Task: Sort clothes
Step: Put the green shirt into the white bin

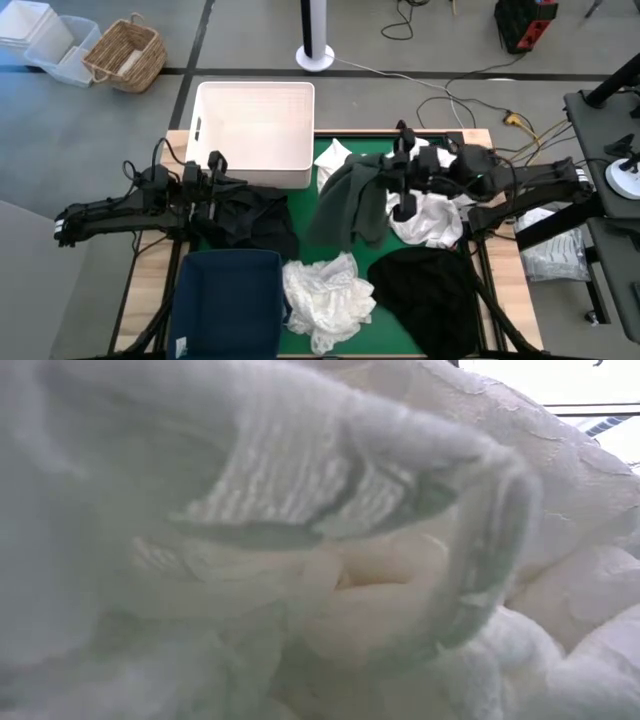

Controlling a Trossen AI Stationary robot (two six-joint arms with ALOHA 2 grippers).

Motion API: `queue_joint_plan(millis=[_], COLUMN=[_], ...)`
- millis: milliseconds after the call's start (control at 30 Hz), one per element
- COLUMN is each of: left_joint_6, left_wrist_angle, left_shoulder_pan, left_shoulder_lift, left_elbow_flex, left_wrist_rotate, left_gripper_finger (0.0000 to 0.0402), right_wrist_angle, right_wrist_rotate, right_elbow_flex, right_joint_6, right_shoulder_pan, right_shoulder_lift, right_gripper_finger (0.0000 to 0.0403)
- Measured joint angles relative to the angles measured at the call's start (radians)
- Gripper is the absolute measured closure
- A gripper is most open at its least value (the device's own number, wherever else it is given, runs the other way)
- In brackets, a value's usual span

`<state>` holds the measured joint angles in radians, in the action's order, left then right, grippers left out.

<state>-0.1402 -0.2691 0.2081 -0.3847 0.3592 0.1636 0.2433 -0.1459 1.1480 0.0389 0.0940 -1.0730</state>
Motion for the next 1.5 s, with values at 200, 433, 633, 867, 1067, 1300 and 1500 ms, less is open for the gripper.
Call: queue_joint_plan(millis=[200,433,633,867,1067,1300,1500], left_joint_6=[0.000,0.000,-0.012,-0.060,-0.054,-0.042,-0.109], left_wrist_angle=[-0.005,-0.008,-0.008,-0.027,-0.027,-0.021,-0.023], left_shoulder_pan=[0.000,0.000,0.000,-0.010,-0.060,-0.090,-0.093], left_shoulder_lift=[0.000,0.000,0.002,0.052,0.125,0.162,0.179], left_elbow_flex=[0.000,0.000,0.000,0.000,0.000,-0.002,-0.002], left_wrist_rotate=[0.000,0.000,0.000,0.002,0.013,0.018,0.032], left_gripper_finger=[0.0401,0.0402,0.0402,0.0401,0.0401,0.0401,0.0401], right_wrist_angle=[-0.010,-0.065,-0.094,-0.132,-0.196,-0.210,-0.074], right_wrist_rotate=[0.099,0.128,0.128,0.124,0.121,0.121,0.122], right_elbow_flex=[0.158,0.377,0.534,0.734,0.943,1.173,1.193], right_joint_6=[0.026,0.071,0.119,0.203,0.237,0.209,0.162], right_shoulder_pan=[0.000,0.000,0.000,-0.012,-0.067,-0.165,-0.252], right_shoulder_lift=[-0.067,-0.166,-0.263,-0.395,-0.520,-0.664,-0.726], right_gripper_finger=[0.0390,0.0390,0.0390,0.0390,0.0390,0.0390,0.0390])
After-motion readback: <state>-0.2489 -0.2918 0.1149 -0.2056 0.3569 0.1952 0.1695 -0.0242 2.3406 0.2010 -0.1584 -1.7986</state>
